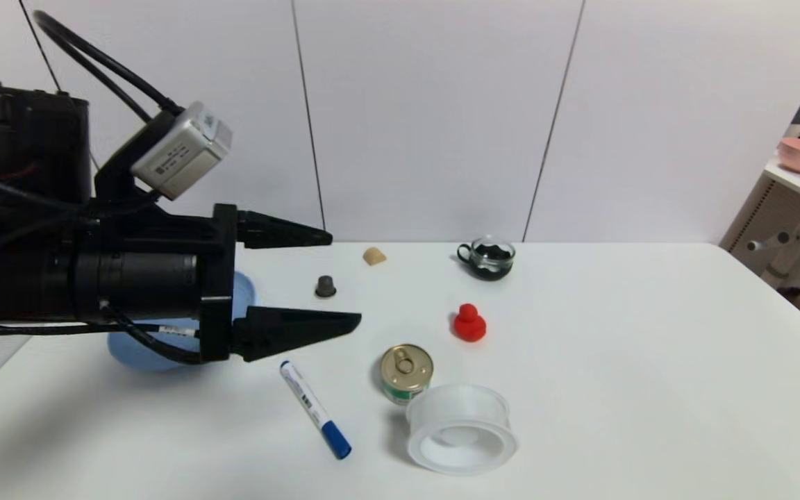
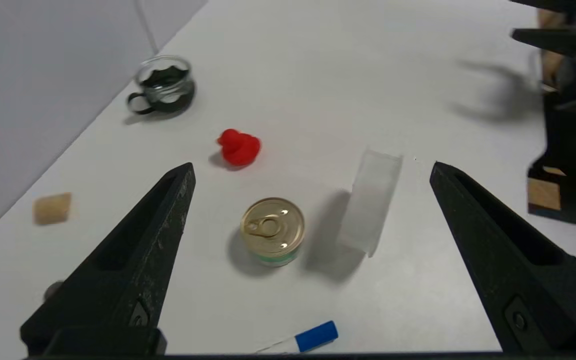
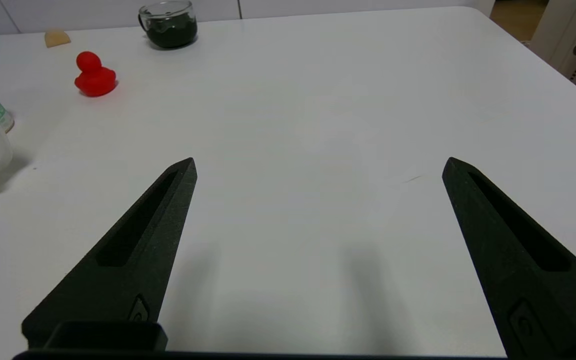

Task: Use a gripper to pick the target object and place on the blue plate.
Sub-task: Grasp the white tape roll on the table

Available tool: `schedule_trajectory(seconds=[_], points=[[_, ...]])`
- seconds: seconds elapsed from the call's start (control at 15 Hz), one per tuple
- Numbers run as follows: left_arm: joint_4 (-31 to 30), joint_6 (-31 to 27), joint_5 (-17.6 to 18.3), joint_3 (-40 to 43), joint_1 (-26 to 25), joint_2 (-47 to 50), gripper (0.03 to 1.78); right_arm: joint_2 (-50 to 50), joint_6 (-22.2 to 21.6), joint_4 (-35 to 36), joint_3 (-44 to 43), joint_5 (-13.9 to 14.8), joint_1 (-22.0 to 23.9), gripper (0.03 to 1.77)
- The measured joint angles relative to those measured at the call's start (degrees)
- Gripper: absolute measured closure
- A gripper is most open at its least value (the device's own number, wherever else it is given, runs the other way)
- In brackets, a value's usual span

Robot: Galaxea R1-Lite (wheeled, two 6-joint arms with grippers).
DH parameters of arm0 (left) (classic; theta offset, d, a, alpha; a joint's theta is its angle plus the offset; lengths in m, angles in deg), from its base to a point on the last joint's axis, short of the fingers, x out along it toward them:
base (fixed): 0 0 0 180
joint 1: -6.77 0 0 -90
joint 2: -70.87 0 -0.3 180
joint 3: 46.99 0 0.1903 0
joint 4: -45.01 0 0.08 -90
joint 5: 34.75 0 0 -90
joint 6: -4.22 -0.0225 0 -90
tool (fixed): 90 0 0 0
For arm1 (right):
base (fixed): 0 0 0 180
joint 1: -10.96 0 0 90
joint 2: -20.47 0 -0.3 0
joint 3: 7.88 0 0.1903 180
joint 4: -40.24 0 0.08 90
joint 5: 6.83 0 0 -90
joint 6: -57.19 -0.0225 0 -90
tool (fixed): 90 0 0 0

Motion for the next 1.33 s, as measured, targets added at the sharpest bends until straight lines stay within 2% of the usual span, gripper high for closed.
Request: schedule_trajectory(seconds=[0.07, 0.13, 0.6, 0.87, 1.33], points=[[0.0, -2.3, 2.7, -0.1, 0.1, -1.3, 0.12, 0.0, 0.0, 0.0, 0.0, 0.0, 0.0, 0.1], [0.1, -4.8, 3.8, -0.2, 0.6, -2.6, 0.12, 0.0, 0.0, 0.0, 0.0, 0.0, 0.0, 0.1], [-0.1, -11.5, 3.4, -0.2, 8.5, -12.0, 0.12, 0.0, 0.0, 0.0, 0.0, 0.0, 0.0, 0.1], [-0.1, -12.3, 2.7, -2.0, 10.6, -17.3, 0.12, 0.0, 0.0, 0.0, 0.0, 0.0, 0.0, 0.1], [-0.1, -12.8, 2.4, -5.6, 10.9, -24.1, 0.12, 0.0, 0.0, 0.0, 0.0, 0.0, 0.0, 0.1]])
